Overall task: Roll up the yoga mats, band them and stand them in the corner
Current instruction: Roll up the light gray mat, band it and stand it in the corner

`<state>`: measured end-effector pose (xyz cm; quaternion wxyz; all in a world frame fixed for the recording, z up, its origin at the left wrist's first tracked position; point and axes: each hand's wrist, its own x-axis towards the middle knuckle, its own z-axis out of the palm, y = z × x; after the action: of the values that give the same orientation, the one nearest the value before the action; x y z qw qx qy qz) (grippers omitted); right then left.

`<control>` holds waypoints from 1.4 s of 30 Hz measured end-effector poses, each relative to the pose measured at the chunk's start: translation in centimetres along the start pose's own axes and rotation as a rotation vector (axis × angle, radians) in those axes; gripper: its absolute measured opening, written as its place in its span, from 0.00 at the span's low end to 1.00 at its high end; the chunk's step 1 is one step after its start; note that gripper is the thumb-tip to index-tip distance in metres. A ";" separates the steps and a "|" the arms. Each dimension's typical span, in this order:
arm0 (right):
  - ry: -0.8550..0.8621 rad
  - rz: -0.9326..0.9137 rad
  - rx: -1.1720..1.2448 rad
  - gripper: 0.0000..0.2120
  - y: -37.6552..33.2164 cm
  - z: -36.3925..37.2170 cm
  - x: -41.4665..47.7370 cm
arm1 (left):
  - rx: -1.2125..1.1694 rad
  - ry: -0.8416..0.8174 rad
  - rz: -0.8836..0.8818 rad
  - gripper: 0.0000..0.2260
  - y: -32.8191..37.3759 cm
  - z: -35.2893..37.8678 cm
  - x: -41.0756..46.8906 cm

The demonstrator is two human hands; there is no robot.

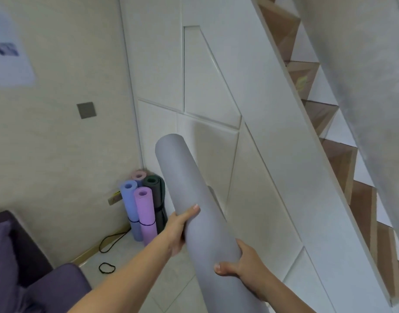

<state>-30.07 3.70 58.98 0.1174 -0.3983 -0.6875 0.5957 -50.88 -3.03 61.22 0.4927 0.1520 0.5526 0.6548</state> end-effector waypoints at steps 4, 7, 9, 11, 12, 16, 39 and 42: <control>-0.091 0.018 -0.058 0.44 -0.1 0.2 0.3 | -0.089 0.129 0.016 0.33 -0.6 -0.3 -0.5; -0.055 -0.006 -0.381 0.55 -1.5 1.3 -0.1 | -0.124 0.237 0.094 0.33 -1.1 -0.1 -1.3; 0.028 -0.068 -0.673 0.63 -3.0 3.2 -0.7 | -0.056 0.307 0.163 0.34 -1.3 0.8 -2.0; 0.124 -0.117 -0.794 0.68 -3.9 5.6 -0.9 | 0.005 0.391 0.239 0.31 -1.6 2.1 -3.1; 0.165 -0.128 -0.800 0.70 -4.3 6.5 -1.0 | 0.022 0.433 0.266 0.31 -1.7 2.7 -3.6; 0.241 -0.257 -0.684 0.65 -3.4 6.7 -0.5 | 0.009 0.395 0.341 0.38 -1.3 1.7 -5.6; 0.239 -0.354 -0.353 0.71 -7.9 9.7 -1.8 | 0.218 0.399 0.596 0.40 2.1 -0.9 -9.6; 0.122 -0.406 -0.093 0.53 -7.5 7.5 -1.2 | 0.247 0.130 0.602 0.41 3.6 -2.6 -10.2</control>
<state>-37.15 -2.36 64.21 0.2577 -0.2922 -0.7720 0.5022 -49.76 -12.45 66.95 0.2187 0.3251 0.5883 0.7074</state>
